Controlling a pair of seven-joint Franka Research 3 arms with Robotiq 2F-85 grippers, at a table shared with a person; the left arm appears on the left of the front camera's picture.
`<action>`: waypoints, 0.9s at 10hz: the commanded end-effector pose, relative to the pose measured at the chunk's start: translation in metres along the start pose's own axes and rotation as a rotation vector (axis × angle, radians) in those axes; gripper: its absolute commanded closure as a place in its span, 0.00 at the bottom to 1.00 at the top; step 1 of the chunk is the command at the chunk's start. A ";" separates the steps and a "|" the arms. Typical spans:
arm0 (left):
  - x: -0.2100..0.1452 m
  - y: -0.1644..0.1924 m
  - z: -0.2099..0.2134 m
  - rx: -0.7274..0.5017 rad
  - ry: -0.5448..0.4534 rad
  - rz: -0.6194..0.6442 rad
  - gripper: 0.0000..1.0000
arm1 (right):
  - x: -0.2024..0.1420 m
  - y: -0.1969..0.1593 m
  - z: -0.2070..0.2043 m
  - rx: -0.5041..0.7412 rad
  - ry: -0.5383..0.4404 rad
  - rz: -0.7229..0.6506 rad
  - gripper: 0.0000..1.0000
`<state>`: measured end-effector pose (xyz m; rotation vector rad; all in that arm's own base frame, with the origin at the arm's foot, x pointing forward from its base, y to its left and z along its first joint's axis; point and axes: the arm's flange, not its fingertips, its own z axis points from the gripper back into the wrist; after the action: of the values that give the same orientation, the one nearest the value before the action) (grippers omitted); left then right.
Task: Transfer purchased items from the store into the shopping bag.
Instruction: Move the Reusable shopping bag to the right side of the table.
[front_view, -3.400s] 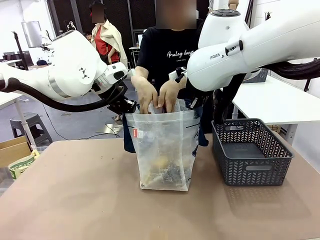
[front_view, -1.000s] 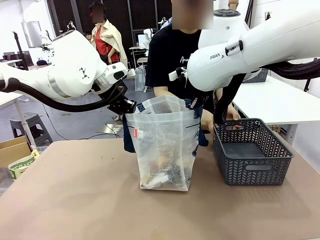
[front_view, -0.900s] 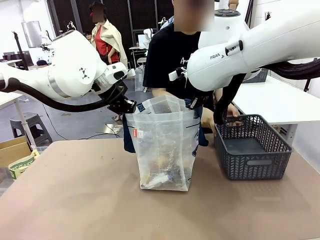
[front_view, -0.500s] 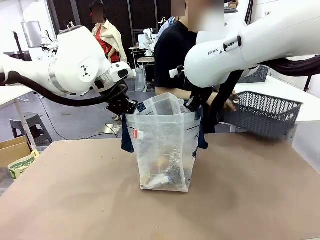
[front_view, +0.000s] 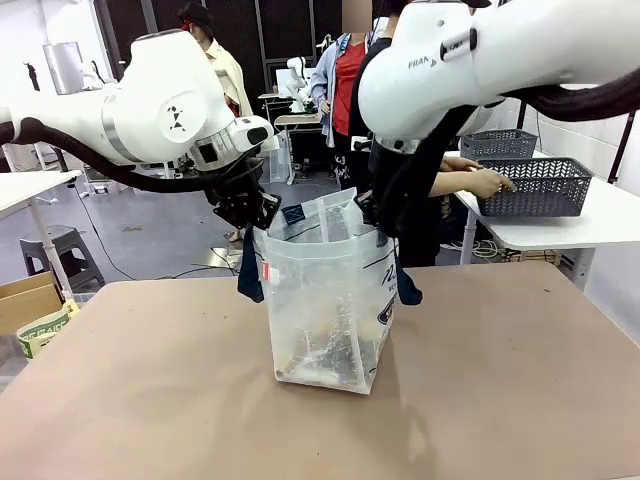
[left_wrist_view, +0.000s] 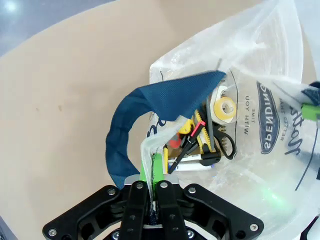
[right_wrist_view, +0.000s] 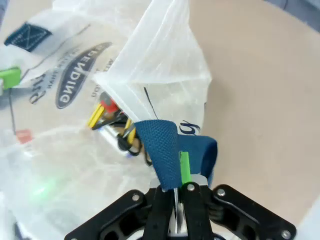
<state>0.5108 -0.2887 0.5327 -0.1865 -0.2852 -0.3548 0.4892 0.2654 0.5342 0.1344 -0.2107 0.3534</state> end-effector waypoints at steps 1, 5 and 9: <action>0.011 0.003 0.000 0.001 0.041 0.080 1.00 | 0.009 -0.002 0.001 0.071 0.022 -0.082 1.00; 0.005 0.003 -0.003 -0.012 0.026 0.047 1.00 | 0.005 -0.002 -0.003 0.036 0.020 -0.035 1.00; 0.001 -0.024 0.013 -0.066 -0.059 0.032 1.00 | 0.032 0.013 -0.002 0.053 -0.034 -0.069 1.00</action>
<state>0.5078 -0.3066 0.5428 -0.2280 -0.2968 -0.3384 0.5044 0.2738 0.5365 0.1879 -0.2053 0.3064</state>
